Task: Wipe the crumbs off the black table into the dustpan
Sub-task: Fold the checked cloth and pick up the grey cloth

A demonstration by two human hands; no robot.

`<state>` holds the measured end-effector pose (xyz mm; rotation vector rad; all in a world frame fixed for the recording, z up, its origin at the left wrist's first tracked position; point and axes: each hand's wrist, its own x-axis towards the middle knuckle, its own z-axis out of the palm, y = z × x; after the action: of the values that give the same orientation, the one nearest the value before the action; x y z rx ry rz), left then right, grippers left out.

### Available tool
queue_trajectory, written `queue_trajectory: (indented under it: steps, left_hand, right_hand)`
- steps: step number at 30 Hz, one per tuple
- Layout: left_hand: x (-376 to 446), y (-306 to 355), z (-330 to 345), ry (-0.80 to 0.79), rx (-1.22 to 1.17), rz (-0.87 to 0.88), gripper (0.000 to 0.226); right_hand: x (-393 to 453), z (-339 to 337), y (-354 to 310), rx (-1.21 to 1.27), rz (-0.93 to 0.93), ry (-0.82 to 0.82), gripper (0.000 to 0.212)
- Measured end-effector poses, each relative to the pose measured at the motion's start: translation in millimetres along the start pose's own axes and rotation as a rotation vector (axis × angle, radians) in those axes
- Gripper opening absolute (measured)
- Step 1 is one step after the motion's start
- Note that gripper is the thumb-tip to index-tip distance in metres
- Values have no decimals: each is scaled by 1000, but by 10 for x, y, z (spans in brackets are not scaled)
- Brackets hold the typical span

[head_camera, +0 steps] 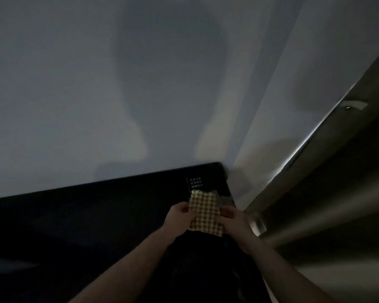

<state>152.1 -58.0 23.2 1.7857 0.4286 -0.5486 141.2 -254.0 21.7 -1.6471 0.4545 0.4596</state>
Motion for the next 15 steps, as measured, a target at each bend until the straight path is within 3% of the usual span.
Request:
queue_trajectory:
  steps: [4,7,10,15]
  left_hand:
    - [503,75,166,22,127,-93,14]
    - [833,162,284,-12,218,-111,30]
    - [1155,340,347,13,199,-92,46]
    - [1659,648,338,173,206,12,52]
  right_hand:
    - [556,-156,-24,-67,71,3,32]
    - [949,-248,-50,-108,100,22,37]
    - [1328,-297,-148,-160,35,23,42]
    - [1887,-283,-495,-282,-125,27,49]
